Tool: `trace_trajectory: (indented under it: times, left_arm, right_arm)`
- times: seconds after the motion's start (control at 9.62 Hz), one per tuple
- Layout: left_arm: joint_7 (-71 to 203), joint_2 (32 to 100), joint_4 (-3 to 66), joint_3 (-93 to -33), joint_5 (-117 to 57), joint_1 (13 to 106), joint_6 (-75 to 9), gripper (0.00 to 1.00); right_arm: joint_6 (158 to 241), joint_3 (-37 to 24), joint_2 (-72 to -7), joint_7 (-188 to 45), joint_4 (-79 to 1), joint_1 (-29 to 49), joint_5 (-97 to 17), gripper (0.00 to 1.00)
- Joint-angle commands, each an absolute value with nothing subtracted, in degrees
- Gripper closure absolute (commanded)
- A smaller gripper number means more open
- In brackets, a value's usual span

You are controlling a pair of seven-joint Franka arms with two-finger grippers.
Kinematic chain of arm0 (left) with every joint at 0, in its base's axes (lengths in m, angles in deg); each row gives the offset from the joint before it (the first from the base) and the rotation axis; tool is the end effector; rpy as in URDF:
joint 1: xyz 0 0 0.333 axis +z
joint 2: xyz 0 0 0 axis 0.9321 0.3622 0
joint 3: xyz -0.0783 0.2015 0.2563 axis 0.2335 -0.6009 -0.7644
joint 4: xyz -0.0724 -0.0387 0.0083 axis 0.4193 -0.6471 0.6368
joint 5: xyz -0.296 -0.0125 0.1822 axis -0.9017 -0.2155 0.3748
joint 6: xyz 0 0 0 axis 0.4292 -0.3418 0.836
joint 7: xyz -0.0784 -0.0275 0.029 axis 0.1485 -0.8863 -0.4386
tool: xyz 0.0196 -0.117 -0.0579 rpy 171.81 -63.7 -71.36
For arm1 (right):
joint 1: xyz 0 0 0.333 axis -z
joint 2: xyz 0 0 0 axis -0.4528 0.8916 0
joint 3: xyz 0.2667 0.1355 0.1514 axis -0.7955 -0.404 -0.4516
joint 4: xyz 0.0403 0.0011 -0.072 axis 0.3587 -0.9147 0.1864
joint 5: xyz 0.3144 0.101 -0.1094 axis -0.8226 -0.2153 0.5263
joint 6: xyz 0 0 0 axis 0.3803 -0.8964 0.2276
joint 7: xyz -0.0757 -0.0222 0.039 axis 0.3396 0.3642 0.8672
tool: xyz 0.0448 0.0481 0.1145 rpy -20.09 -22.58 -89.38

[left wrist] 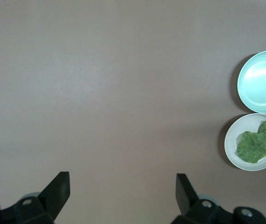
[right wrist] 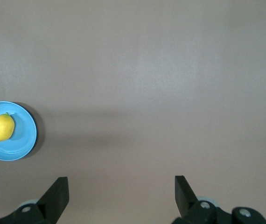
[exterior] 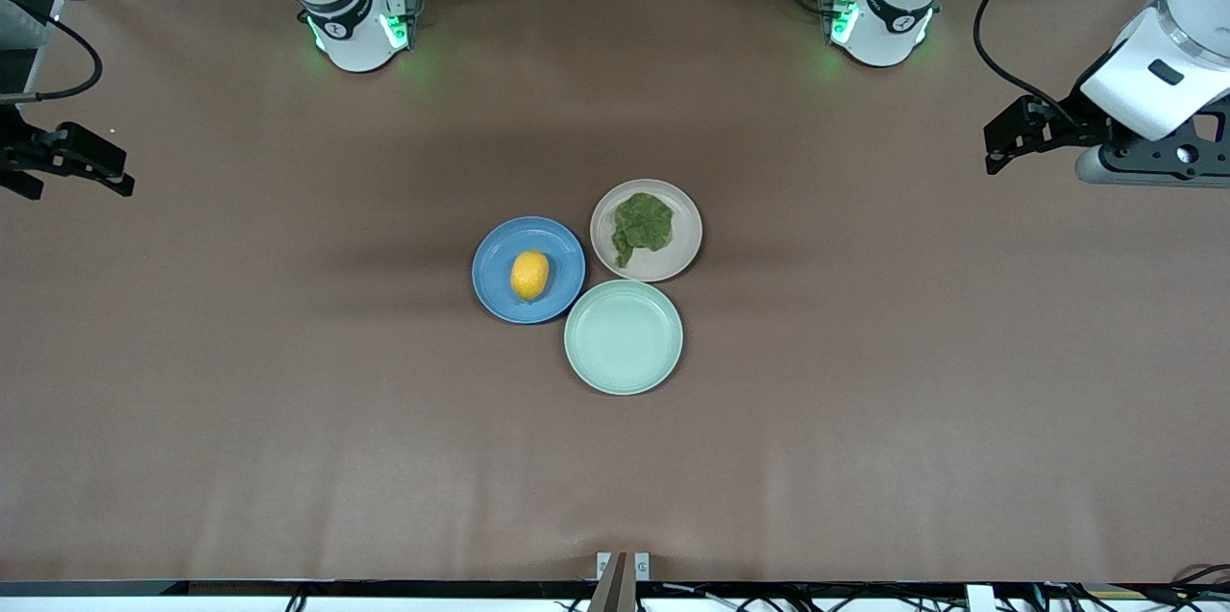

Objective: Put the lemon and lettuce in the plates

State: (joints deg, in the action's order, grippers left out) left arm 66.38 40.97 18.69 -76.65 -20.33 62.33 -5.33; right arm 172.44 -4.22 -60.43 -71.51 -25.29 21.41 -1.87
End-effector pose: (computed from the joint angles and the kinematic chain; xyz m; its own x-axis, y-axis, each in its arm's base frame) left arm 0.5041 -0.0941 0.6315 0.9965 -0.0808 0.0224 -0.0807 -0.9967 -0.0086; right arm 0.5210 -0.0214 0.6283 0.9991 0.0420 0.0041 0.0419 -0.9988 0.0243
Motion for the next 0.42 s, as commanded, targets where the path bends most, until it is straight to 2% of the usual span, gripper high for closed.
trace_trajectory:
  times: [0.0, 0.31]
  left_arm:
    - [67.6, 41.3, 17.9, -76.6, -19.9, 62.2, -5.3, 0.0]
    - [67.6, 41.3, 18.0, -76.6, -19.9, 62.2, -5.3, 0.0]
  right_arm:
    - [171.3, -4.7, -60.1, -71.3, -23.9, 21.7, -0.9, 0.0]
    - [171.3, -4.7, -60.3, -71.3, -24.3, 21.7, -0.9, 0.0]
